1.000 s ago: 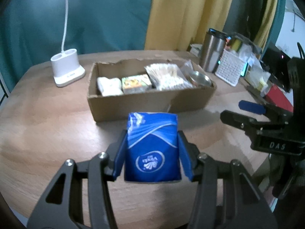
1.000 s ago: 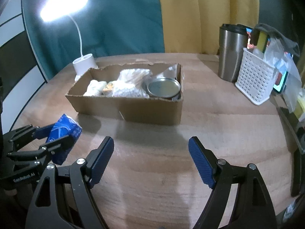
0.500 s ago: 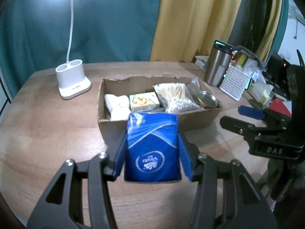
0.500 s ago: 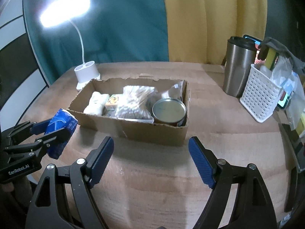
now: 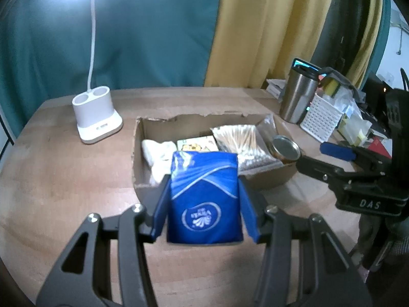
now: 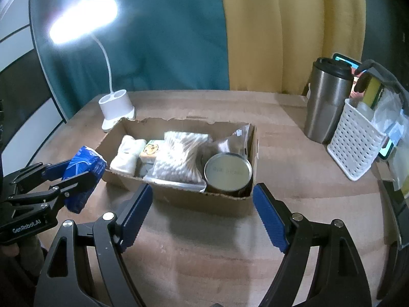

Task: Organize objects
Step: 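Lift and carry the tissue pack with the left tool over the cardboard box, then lower the tissue pack between the socks and swab bag and open the left tool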

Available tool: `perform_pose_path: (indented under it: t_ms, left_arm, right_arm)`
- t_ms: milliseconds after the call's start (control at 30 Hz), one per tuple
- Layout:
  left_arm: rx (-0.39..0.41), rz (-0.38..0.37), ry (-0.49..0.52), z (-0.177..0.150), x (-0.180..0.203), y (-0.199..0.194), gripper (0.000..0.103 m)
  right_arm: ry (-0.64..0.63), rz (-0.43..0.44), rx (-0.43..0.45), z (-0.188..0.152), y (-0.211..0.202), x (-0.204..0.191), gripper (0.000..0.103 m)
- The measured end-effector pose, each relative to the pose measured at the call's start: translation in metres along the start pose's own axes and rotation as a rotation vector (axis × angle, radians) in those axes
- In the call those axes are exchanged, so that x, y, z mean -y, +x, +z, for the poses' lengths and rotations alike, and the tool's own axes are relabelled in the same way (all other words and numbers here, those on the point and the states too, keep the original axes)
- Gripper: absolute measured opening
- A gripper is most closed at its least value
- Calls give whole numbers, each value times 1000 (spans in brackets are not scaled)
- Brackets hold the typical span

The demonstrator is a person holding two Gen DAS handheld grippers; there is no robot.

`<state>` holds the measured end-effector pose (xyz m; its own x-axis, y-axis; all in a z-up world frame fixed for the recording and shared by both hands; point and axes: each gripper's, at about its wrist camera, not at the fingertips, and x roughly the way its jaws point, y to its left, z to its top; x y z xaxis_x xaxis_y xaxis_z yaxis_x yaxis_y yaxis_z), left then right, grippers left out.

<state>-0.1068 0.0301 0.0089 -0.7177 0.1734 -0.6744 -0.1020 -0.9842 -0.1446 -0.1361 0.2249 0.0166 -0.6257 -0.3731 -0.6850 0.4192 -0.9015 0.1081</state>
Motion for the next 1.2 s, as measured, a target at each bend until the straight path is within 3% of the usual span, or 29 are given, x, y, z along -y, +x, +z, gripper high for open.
perform_pose_path:
  t_ms: [733,1200]
  left_arm:
    - [-22,39,-26,30,-10,41,51]
    - [-76,59,-39,41,-11,82,51]
  right_arm:
    - [6,41,-28,18,33,13,83]
    - [23,46,-27,28,49,25,83]
